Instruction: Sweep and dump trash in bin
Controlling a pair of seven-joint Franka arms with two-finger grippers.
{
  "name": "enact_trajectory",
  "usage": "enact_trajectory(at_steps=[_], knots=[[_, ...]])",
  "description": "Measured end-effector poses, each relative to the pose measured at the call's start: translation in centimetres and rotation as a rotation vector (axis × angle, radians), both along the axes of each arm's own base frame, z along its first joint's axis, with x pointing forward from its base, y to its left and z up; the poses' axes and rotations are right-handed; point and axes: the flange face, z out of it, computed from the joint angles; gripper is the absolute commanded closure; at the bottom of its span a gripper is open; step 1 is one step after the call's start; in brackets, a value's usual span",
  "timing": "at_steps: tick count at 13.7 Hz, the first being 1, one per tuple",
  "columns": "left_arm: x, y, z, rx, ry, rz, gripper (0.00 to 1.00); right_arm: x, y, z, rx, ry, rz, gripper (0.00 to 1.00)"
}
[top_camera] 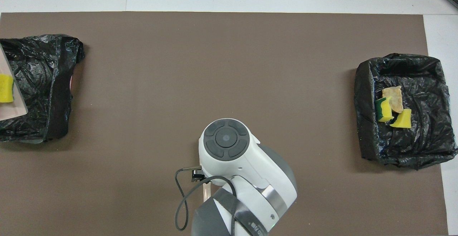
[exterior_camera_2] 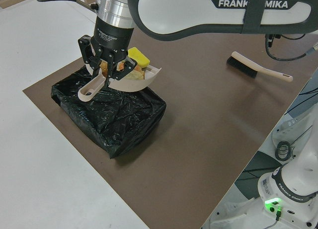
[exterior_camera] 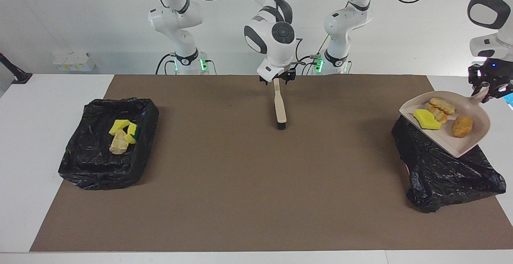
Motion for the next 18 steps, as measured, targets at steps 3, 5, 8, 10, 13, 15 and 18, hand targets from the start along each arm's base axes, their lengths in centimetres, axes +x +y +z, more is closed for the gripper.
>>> enact_trajectory(at_steps=[3,5,8,10,13,15,18], knots=[[0.7,0.3,0.6,0.157,0.030,-0.024,1.00,2.6,-3.3,4.1,0.020,0.014,0.078,0.00],[1.1,-0.2,0.5,0.247,0.062,-0.040,1.00,4.1,-5.4,6.4,0.027,0.005,0.114,0.00],[2.8,-2.5,-0.5,0.407,0.111,-0.083,1.00,6.1,-9.4,9.5,0.022,-0.066,0.186,0.00],[3.6,-4.1,-0.3,0.503,0.131,-0.115,1.00,7.3,-13.2,11.6,0.030,-0.110,0.249,0.00],[3.7,-4.8,0.1,0.636,0.151,-0.086,1.00,9.0,-20.2,13.5,0.012,-0.132,0.348,0.00],[3.4,-6.2,0.2,0.705,0.167,-0.022,1.00,10.2,-24.8,14.4,-0.014,-0.151,0.365,0.00],[3.2,-8.3,1.2,0.775,0.161,-0.025,1.00,11.3,-29.5,16.1,-0.024,-0.183,0.304,0.00]])
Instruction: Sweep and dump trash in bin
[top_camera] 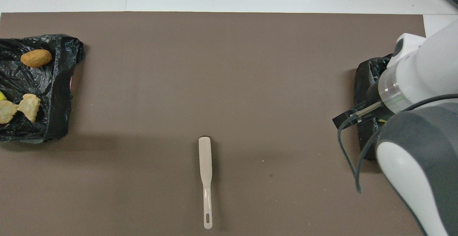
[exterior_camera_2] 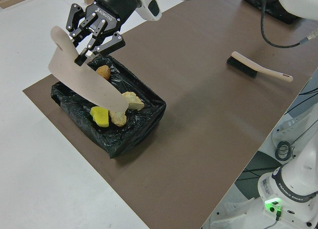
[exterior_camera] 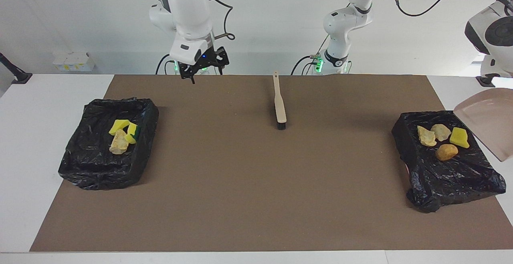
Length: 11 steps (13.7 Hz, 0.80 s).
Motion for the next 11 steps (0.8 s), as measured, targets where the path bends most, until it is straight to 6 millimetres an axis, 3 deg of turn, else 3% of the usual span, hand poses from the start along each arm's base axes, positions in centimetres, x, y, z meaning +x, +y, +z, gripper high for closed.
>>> enact_trajectory(at_steps=[6,11], knots=[[-0.1,-3.4,1.9,0.043,-0.017,-0.053,1.00,0.7,-5.7,0.7,-0.002,-0.014,-0.106,0.00],[0.1,-10.5,1.0,-0.113,-0.076,-0.059,1.00,0.3,-8.7,1.6,-0.005,-0.029,-0.163,0.00]])
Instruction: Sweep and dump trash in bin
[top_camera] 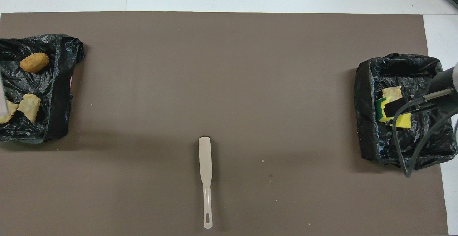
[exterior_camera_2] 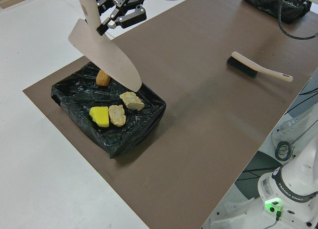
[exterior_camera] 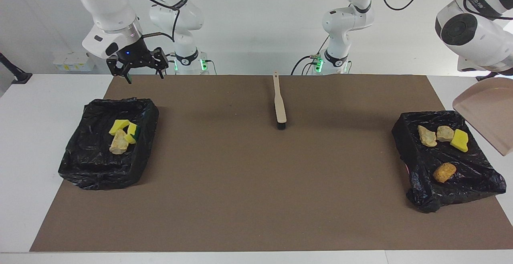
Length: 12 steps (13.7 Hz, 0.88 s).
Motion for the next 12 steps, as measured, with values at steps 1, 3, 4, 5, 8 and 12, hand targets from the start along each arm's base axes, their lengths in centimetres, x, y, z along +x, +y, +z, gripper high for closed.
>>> enact_trajectory(at_steps=[1,3,4,5,8,12], knots=[[0.1,-1.4,-0.5,-0.062,-0.032,0.013,1.00,0.0,-0.5,-0.1,-0.001,0.002,-0.015,0.00],[0.0,-4.1,-1.4,-0.184,-0.082,0.045,1.00,0.0,-1.3,-0.1,-0.002,0.004,-0.053,0.00],[0.0,-5.4,-1.9,-0.258,-0.110,0.072,1.00,-0.1,-1.6,-0.1,-0.003,0.007,-0.065,0.00],[-0.1,-6.7,-2.5,-0.335,-0.141,0.113,1.00,-0.1,-1.8,-0.1,-0.004,0.009,-0.079,0.00],[-0.6,-9.6,-4.5,-0.470,-0.189,0.215,1.00,-0.1,-2.6,-0.1,-0.005,0.008,-0.137,0.00],[-1.0,-14.5,-7.8,-0.617,-0.301,0.382,1.00,-0.2,-2.2,-0.4,-0.008,0.011,-0.208,0.00]])
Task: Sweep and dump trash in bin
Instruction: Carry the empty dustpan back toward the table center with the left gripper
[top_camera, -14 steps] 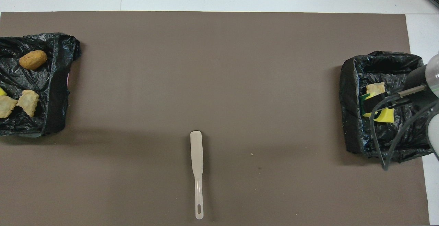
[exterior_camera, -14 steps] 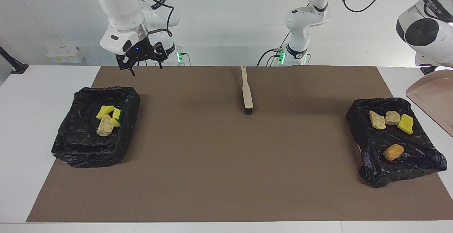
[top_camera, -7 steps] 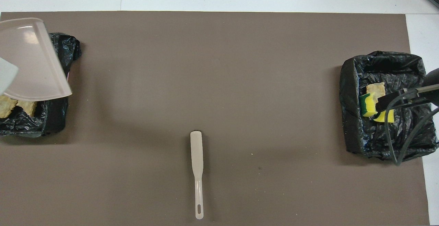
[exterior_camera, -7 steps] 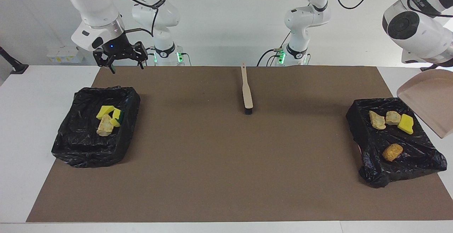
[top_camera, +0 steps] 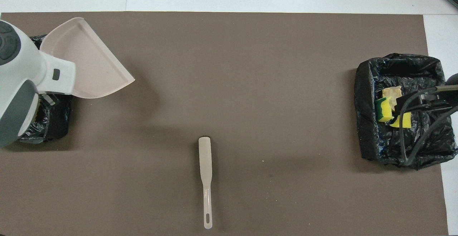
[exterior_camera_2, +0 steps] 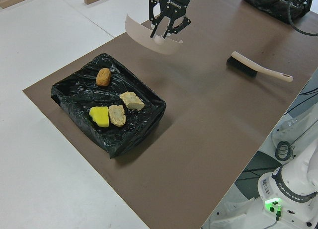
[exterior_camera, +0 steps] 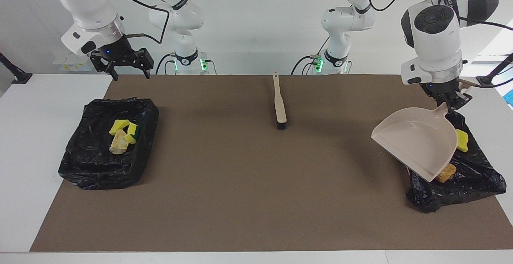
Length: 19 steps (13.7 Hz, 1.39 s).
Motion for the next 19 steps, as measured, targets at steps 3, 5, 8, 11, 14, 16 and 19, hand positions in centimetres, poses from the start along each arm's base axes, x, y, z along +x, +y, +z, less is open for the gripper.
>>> enact_trajectory(at_steps=[3,5,8,11,14,16,19], knots=[[0.9,-1.8,-4.9,-0.122,-0.097,0.145,1.00,-0.5,0.0,-0.5,0.008,0.012,-0.009,0.00],[1.7,-3.9,-9.1,-0.181,-0.144,0.272,1.00,-1.2,0.0,-0.8,0.010,0.018,-0.025,0.00],[2.1,-7.8,-12.2,-0.303,-0.168,0.432,1.00,-1.7,0.3,-0.6,0.033,0.015,-0.062,0.00],[1.8,-11.5,-11.9,-0.403,-0.192,0.521,1.00,-1.3,0.6,-0.4,0.049,-0.021,-0.085,0.00],[1.7,-16.5,-11.7,-0.459,-0.195,0.563,1.00,-0.2,0.5,-0.4,0.051,-0.113,-0.056,0.00],[0.9,-19.5,-11.4,-0.478,-0.184,0.582,1.00,0.2,0.3,-0.7,0.051,-0.133,-0.031,0.00],[0.2,-22.6,-10.3,-0.502,-0.179,0.646,1.00,0.2,0.2,-1.0,0.051,-0.130,-0.026,0.00]])
